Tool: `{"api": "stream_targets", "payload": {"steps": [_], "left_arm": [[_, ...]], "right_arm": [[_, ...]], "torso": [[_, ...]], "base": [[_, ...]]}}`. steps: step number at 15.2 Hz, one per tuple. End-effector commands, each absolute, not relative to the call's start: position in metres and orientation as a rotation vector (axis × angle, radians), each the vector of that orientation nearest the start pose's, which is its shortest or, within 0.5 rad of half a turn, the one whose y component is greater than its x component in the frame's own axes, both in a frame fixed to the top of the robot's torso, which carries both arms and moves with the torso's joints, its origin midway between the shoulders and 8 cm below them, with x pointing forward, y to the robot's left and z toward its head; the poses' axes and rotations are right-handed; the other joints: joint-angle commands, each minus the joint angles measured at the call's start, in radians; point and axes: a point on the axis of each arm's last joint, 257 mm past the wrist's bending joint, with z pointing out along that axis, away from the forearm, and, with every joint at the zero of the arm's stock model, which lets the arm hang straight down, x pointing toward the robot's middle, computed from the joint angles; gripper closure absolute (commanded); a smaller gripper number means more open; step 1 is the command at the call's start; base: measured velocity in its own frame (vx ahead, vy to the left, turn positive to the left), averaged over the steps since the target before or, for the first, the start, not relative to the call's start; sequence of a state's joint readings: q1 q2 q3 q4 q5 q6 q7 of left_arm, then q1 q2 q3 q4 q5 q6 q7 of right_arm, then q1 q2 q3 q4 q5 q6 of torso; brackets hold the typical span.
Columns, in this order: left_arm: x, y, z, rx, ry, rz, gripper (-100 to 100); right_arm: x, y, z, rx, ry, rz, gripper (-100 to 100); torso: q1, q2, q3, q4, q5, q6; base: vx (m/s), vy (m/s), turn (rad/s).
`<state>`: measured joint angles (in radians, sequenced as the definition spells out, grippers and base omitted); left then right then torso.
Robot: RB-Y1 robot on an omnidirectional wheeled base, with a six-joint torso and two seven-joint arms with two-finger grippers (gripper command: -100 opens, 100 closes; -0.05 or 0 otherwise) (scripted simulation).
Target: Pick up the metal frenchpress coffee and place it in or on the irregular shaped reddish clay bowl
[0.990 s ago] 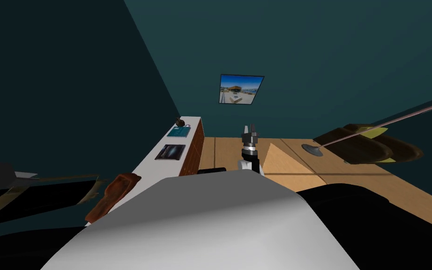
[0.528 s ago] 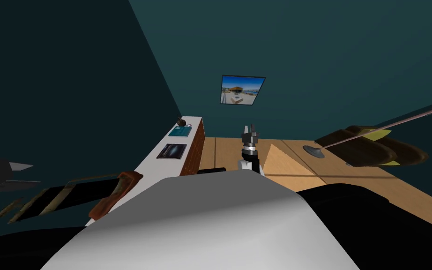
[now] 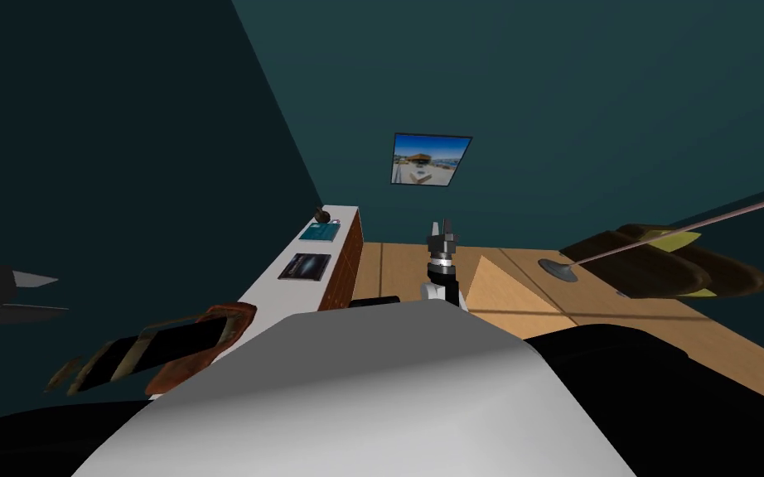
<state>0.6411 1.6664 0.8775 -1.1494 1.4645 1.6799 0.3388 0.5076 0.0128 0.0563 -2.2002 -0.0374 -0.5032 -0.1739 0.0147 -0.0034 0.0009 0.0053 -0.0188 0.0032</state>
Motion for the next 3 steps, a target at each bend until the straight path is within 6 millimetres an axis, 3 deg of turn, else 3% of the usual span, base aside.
{"api": "stream_targets", "payload": {"steps": [1,3], "left_arm": [[0.2054,0.7012,-0.0445,-2.754,0.936,-0.039,-100],[0.2054,0.7012,-0.0445,-2.754,0.936,-0.039,-100]], "right_arm": [[0.3593,-0.2694,-0.0138,0.837,0.58,1.517,0],[0.3593,-0.2694,-0.0138,0.837,0.58,1.517,0]], "torso": [[0.0,0.0,0.0,0.0,0.0,0.0],[0.0,0.0,0.0,0.0,0.0,0.0]], "base": [[0.0,0.0,0.0],[0.0,0.0,0.0]]}}
